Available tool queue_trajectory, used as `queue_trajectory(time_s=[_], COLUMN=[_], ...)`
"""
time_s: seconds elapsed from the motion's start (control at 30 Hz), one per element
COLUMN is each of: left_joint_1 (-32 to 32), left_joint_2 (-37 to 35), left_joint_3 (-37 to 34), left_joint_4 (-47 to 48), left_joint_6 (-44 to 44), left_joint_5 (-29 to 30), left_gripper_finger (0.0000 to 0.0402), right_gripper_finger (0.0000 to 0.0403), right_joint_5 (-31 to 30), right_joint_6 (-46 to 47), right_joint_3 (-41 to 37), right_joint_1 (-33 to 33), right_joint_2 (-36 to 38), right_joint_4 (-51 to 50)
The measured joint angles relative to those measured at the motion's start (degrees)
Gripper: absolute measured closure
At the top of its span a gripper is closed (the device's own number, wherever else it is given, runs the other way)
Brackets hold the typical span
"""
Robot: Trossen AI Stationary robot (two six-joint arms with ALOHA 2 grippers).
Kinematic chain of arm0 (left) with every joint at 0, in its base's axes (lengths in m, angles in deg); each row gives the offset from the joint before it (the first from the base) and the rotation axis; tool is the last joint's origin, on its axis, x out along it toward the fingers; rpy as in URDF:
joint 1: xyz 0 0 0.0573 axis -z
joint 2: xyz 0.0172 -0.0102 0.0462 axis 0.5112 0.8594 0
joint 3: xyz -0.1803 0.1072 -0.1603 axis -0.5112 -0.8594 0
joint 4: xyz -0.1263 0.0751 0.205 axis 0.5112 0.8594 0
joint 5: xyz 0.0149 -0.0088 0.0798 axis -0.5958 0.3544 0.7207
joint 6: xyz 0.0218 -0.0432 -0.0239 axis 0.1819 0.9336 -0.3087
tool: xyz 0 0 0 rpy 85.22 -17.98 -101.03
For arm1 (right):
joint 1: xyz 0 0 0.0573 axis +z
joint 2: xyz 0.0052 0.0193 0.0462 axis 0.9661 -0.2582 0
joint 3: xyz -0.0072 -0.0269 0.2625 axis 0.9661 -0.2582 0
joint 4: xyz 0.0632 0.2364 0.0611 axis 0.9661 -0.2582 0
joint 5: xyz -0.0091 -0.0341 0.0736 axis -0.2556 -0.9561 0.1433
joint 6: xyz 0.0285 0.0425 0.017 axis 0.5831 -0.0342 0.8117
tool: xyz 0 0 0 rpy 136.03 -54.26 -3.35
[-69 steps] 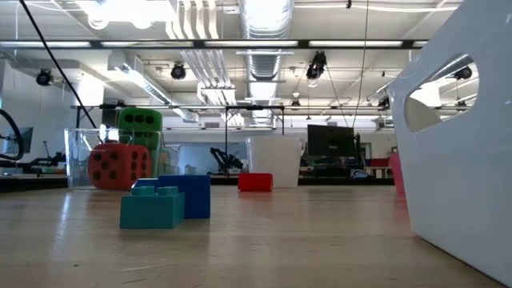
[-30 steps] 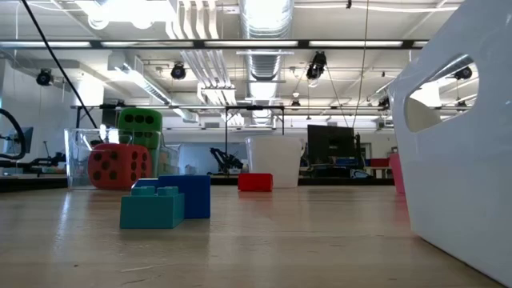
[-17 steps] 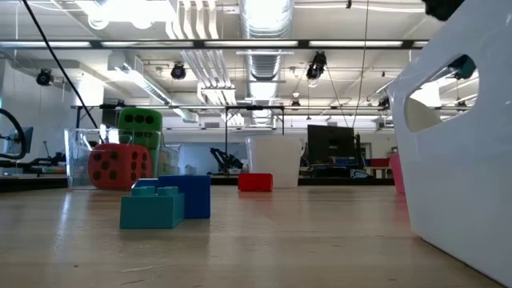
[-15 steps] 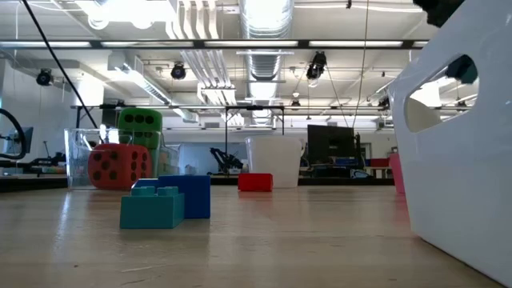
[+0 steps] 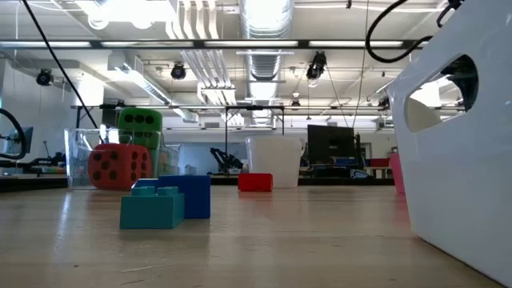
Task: Pick & Place Toys
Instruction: Put the light blue game piece into the pink bin
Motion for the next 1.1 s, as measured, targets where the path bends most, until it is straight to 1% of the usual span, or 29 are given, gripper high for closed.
queue_trajectory(time_s=[0.07,0.3,0.53,0.87,1.1], left_joint_1=[0.0,0.0,0.0,0.0,0.0], left_joint_2=[0.1,0.1,0.1,0.1,0.1], left_joint_3=[0.0,0.0,0.0,0.0,0.0], left_joint_4=[0.0,0.0,0.1,0.1,0.1], left_joint_6=[0.0,0.0,0.0,0.0,0.0], left_joint_5=[0.0,0.1,0.2,1.4,2.5], left_gripper_finger=[0.0046,0.0046,0.0046,0.0046,0.0046], right_gripper_finger=[0.0317,0.0317,0.0317,0.0317,0.0317], right_joint_5=[0.0,-0.4,1.3,1.5,2.2], right_joint_6=[0.0,0.3,0.6,1.0,0.1], right_joint_3=[-0.3,-2.0,-6.8,-9.8,-12.8], right_joint_1=[0.0,-1.8,-4.4,-4.9,-5.1], right_joint_2=[0.0,0.0,0.0,-0.1,-0.1], right_joint_4=[1.5,1.8,5.8,7.8,13.7])
